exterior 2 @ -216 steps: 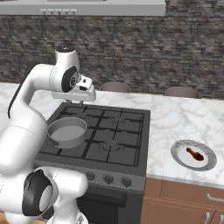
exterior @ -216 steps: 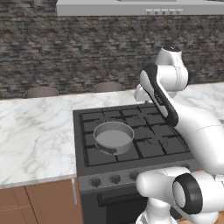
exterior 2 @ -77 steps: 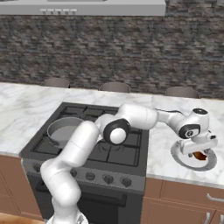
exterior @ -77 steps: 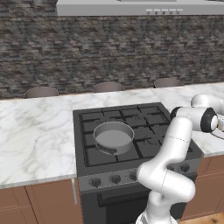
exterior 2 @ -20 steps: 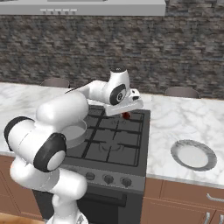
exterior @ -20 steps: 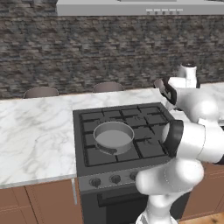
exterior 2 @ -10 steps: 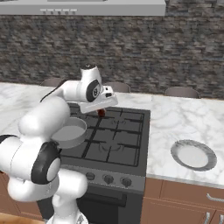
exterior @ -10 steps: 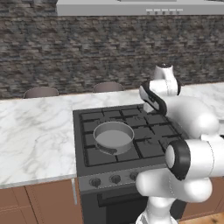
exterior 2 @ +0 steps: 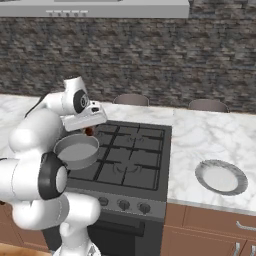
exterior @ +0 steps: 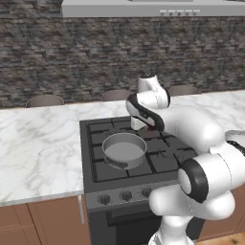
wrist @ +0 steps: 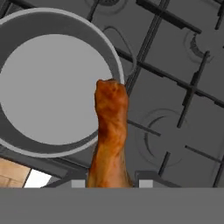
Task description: Retrieve the frozen meat and place it in the pot on a burner. Then turn the burner on.
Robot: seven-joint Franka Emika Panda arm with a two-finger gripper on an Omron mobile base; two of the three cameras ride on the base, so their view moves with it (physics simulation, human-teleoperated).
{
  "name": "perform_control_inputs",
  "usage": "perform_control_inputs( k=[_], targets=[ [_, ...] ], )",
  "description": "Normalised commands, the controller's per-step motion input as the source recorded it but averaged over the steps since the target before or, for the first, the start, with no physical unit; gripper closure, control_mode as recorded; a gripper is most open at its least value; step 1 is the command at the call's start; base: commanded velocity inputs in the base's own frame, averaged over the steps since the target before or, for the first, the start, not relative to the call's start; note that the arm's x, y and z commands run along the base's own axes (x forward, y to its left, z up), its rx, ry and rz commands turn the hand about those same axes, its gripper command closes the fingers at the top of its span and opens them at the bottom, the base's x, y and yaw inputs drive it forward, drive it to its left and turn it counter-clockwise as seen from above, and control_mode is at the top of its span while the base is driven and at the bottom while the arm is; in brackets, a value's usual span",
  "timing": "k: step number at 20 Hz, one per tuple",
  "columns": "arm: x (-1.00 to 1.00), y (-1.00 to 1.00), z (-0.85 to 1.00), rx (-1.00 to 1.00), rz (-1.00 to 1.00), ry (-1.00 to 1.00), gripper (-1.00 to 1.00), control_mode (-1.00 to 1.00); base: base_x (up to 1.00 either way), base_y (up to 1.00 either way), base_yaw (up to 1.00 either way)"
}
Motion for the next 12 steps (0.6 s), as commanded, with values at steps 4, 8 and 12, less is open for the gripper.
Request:
perform_control_inputs(
  k=[4, 8, 12],
  targets=[
    [0.0, 1.0, -0.38, 0.0, 0.0, 0.14, 1.0, -1.0, 0.0, 0.0, 0.0],
    [0.0, 0.51, -0.49, 0.03, 0.12, 0.03, 1.0, -1.0, 0.0, 0.0, 0.0],
    [0.04, 0.0, -0.35, 0.14, 0.1, 0.0, 1.0, -1.0, 0.0, 0.0, 0.0]
  ],
)
